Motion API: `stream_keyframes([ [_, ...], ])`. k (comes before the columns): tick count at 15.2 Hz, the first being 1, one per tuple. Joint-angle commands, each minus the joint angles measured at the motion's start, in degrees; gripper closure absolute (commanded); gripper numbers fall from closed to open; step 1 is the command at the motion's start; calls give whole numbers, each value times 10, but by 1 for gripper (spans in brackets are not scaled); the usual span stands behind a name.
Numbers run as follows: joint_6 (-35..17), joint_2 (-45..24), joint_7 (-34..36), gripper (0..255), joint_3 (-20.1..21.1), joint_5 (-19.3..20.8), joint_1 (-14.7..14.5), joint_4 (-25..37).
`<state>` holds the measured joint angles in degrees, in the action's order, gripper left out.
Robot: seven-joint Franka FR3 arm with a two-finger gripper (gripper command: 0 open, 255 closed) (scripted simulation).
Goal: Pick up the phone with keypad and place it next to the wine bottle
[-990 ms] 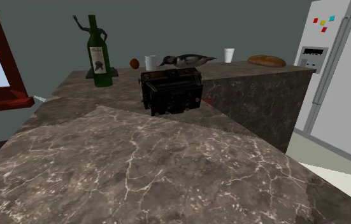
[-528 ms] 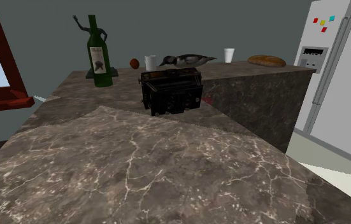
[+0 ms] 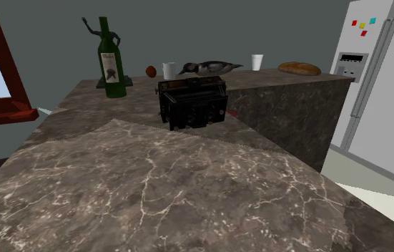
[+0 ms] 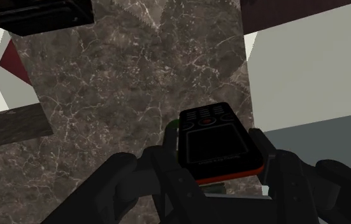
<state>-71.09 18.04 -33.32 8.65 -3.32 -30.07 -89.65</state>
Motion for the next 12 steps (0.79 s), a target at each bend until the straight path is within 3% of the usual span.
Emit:
stream_keyframes([
  [1,-6,-13,31,255,21,-5,-8,8],
  [12,3,-155,210,255,141,15,-69,160],
])
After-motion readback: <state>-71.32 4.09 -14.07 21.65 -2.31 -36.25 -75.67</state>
